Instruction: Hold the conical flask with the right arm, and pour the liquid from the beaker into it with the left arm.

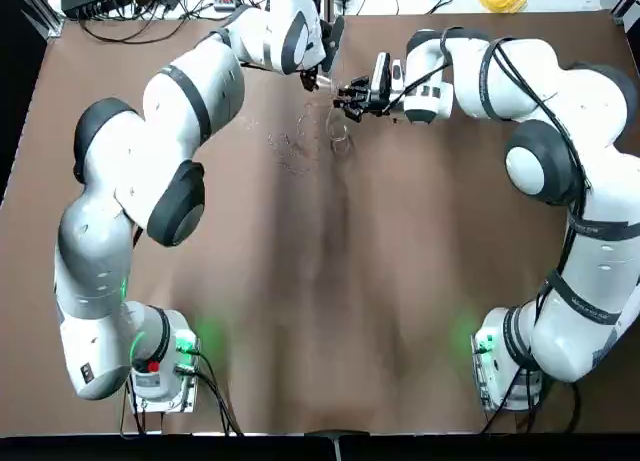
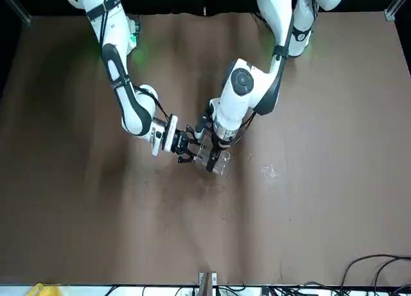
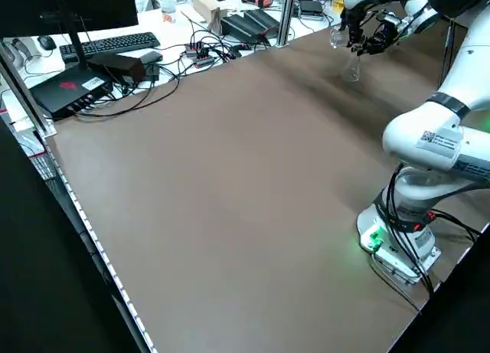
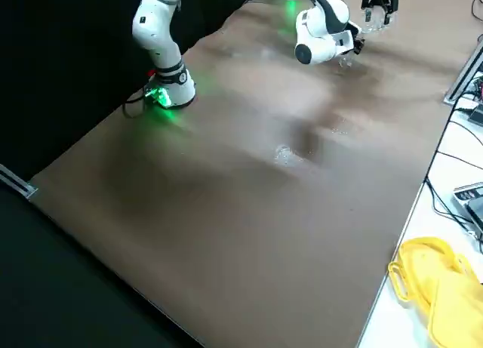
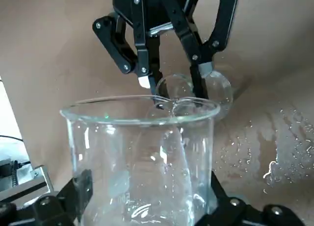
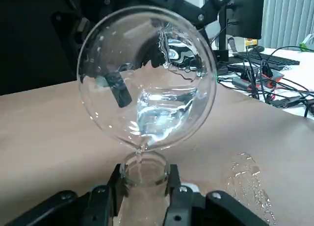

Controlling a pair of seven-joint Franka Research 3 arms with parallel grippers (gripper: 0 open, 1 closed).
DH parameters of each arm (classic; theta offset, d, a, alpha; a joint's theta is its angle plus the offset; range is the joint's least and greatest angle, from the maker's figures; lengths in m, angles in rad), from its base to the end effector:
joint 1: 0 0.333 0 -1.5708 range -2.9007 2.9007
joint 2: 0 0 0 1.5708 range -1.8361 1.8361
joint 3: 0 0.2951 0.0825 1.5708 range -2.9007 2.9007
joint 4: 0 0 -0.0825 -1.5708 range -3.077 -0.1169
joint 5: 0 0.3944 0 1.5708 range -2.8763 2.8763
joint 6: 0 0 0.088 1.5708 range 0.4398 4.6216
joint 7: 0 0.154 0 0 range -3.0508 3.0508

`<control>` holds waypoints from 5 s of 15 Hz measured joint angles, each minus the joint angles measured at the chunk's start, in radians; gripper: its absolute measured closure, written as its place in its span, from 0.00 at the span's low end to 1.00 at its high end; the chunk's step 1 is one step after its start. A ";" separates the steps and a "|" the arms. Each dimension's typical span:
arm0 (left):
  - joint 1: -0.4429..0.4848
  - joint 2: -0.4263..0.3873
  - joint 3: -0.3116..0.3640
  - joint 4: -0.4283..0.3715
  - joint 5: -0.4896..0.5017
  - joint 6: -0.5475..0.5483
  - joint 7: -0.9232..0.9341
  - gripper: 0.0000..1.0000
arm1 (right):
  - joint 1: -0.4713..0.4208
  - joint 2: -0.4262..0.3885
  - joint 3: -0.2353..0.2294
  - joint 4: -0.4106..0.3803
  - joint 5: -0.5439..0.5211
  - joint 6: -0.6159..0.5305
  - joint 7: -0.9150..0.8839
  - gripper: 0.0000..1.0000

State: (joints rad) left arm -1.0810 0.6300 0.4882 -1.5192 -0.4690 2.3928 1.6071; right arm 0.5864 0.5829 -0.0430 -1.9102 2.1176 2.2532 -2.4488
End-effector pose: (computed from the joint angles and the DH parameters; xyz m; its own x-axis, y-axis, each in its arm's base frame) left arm 0.5764 -0.4709 0.2912 -0.4600 -0.8799 0.1190 -0.8578 0.4057 -0.3155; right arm 0.5376 0.3892 0.1568 0.1793 0.2333 0.9557 0.9501 -0.2932 -0.1066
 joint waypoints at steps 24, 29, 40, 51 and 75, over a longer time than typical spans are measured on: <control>-0.017 0.000 0.002 0.000 0.051 0.000 -0.058 0.02 | 0.000 0.000 0.000 0.000 0.001 0.003 0.000 0.61; -0.013 0.000 0.007 0.000 0.030 0.000 -0.080 0.02 | 0.000 0.000 0.000 0.000 0.001 0.004 0.000 0.61; 0.234 -0.047 -0.236 0.001 -0.184 -0.038 0.002 0.02 | 0.000 0.000 -0.001 0.000 0.001 0.004 0.000 0.61; 1.062 -0.031 -0.867 -0.041 -0.401 -0.276 0.433 0.02 | -0.093 0.000 -0.026 0.000 0.003 0.006 -0.013 0.61; 1.504 0.376 -0.844 -0.093 -0.676 -0.573 0.977 0.02 | -0.816 -0.003 -0.012 -0.018 -0.795 -0.448 -0.190 0.61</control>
State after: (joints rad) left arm 0.4234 1.0060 -0.3561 -1.6118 -1.1452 1.8194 2.5842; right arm -0.2301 0.5804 -0.0550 -1.9286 1.3223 1.8048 -2.6392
